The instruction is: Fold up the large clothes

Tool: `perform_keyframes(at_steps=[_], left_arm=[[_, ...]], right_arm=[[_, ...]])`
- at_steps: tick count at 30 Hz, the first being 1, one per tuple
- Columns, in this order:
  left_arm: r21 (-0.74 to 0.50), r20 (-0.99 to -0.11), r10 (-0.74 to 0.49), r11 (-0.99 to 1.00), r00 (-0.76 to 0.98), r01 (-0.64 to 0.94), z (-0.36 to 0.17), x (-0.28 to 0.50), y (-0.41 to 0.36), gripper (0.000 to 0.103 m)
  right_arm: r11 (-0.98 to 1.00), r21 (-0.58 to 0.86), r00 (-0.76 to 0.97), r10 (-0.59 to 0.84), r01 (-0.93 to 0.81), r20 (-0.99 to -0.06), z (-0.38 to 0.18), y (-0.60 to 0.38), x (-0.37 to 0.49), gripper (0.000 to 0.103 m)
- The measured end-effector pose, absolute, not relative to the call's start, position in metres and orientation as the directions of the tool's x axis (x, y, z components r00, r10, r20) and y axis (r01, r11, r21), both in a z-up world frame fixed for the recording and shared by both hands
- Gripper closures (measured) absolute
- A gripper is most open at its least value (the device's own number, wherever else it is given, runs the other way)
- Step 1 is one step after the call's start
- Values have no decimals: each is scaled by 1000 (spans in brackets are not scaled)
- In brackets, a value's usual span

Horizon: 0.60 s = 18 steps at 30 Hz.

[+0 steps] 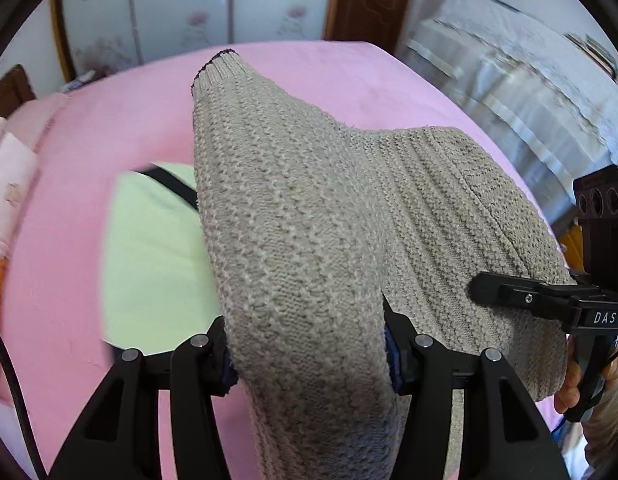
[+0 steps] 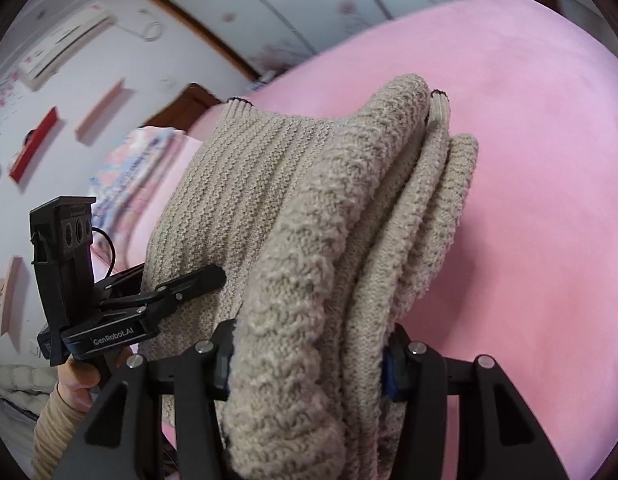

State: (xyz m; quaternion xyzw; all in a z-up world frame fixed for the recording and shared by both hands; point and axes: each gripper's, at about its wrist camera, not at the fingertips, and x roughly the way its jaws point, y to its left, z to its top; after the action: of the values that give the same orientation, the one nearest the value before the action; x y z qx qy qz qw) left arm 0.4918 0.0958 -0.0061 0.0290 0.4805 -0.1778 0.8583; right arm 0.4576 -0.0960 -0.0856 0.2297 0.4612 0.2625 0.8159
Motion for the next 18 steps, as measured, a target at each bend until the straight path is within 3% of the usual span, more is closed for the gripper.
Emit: perform_keyframes(at_steps=[5,12,15,17,18], left_arm=[[-89,-826,-226,957,516,277,-12,565,179,49],[-125,-863,-202,974,463,190,-104,641,234,47],[-138,-857,-191,980,479,143,-151,656,239,31],[-166,-815,-199,980,545,110,-163,657,243,10],[-186,-804,-207,978,557,95,-171,656,248,7]], right_arm=[[730,636,468,667,-252,-580,-98,-14,532,52],[747,635,465,642,-199,-610,-176,36,603,52],[788,595,475,589,-160,-653,-217,35,616,52],[807,566,490,565,-164,-664,-232,31,618,51],[814,556,490,559,-169,-669,-239,29,621,48]])
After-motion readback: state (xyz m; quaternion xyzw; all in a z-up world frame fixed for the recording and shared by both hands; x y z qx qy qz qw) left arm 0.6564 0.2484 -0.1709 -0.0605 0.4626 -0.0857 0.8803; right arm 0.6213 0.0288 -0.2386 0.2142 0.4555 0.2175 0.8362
